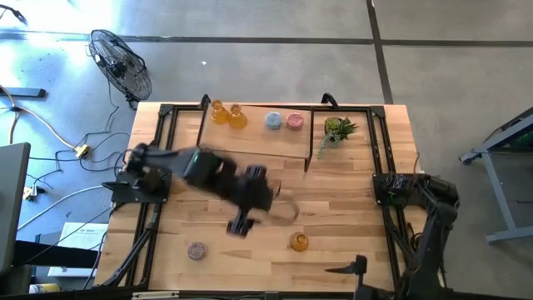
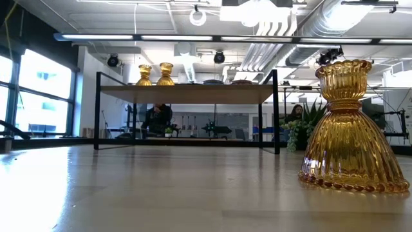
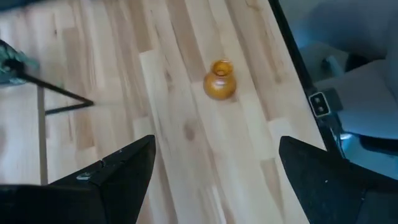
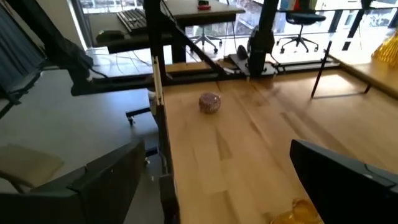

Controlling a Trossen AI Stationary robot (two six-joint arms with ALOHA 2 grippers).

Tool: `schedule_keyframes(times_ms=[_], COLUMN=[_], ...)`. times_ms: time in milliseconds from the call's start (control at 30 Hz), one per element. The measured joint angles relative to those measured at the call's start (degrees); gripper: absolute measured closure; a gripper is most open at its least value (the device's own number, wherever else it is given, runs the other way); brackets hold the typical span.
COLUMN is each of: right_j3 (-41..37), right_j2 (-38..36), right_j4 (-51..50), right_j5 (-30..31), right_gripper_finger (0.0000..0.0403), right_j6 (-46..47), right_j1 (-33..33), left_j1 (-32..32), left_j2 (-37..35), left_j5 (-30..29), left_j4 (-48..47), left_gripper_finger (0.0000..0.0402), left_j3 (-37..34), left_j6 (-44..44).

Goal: Pick & Place candle stick holders
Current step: Put the yellow candle holder on the shelf

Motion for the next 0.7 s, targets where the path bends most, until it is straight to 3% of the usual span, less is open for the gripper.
schedule_keyframes(times_ms=[167, 300, 533, 700], right_j3=[0.00, 0.00, 0.00, -1.31], right_j2=[4.78, 7.61, 10.42, 10.46], right_j4=[-1.75, -5.64, -16.42, -22.52], right_j5=[-1.08, -1.07, -5.70, -5.50], right_gripper_finger=[0.0007, 0.0007, 0.0007, 0.0007], right_j6=[5.13, 9.56, 23.24, 29.36], right_j1=[-1.27, -2.95, -4.46, -4.51], left_j1=[-9.95, -13.81, -13.99, -13.62], left_j2=[0.00, -0.93, -11.35, -21.88], left_j5=[-11.05, -12.62, -9.02, -7.34], left_j4=[4.30, 12.82, 39.12, 65.53], left_gripper_finger=[0.0065, 0.0065, 0.0065, 0.0065], left_j3=[-5.27, -14.49, -42.85, -64.81], left_j6=[-3.51, -3.72, -4.50, -1.94])
